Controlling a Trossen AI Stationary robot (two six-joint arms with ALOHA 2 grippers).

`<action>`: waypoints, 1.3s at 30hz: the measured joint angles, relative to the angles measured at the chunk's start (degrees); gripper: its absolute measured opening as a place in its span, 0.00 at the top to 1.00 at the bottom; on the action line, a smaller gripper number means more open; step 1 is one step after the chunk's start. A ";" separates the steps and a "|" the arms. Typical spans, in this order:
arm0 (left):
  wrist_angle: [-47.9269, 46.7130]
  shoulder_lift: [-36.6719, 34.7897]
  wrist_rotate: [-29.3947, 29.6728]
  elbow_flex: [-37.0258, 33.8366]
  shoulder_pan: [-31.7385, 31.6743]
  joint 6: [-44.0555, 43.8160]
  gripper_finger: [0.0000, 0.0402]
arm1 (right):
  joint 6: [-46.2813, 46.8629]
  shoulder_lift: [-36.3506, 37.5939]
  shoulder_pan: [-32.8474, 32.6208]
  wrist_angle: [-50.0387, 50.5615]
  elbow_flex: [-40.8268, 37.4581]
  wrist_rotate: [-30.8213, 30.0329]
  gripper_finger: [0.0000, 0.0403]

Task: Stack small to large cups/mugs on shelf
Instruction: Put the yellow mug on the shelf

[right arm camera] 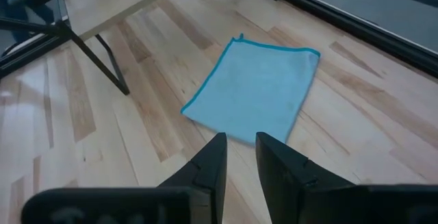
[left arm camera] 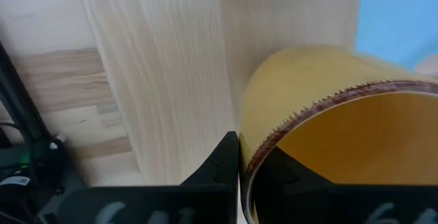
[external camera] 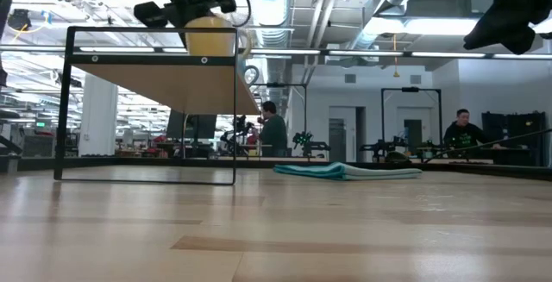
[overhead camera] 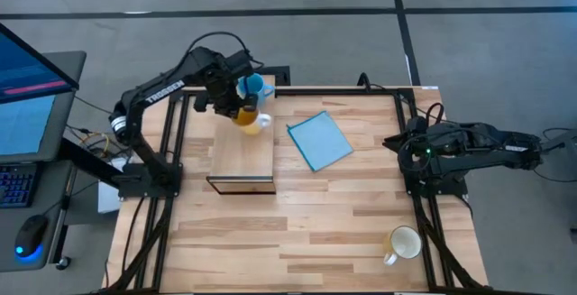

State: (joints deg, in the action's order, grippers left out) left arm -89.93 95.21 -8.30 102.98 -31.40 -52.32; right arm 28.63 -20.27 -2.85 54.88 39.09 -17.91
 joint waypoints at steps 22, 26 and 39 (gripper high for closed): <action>0.10 2.90 -1.95 -0.04 -1.05 1.45 0.84 | -1.19 0.00 0.00 0.47 0.00 -0.14 0.75; 0.02 2.90 -1.97 -0.04 -1.35 1.64 0.82 | -1.65 -0.02 -0.01 0.54 0.00 -0.15 0.75; -0.06 2.81 -5.18 -0.04 -2.32 2.30 0.83 | -1.67 -0.02 0.00 1.56 0.00 -0.15 0.75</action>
State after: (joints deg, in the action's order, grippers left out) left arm -90.00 98.02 -13.48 102.94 -33.71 -50.02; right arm 26.96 -20.29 -2.85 56.44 39.09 -18.06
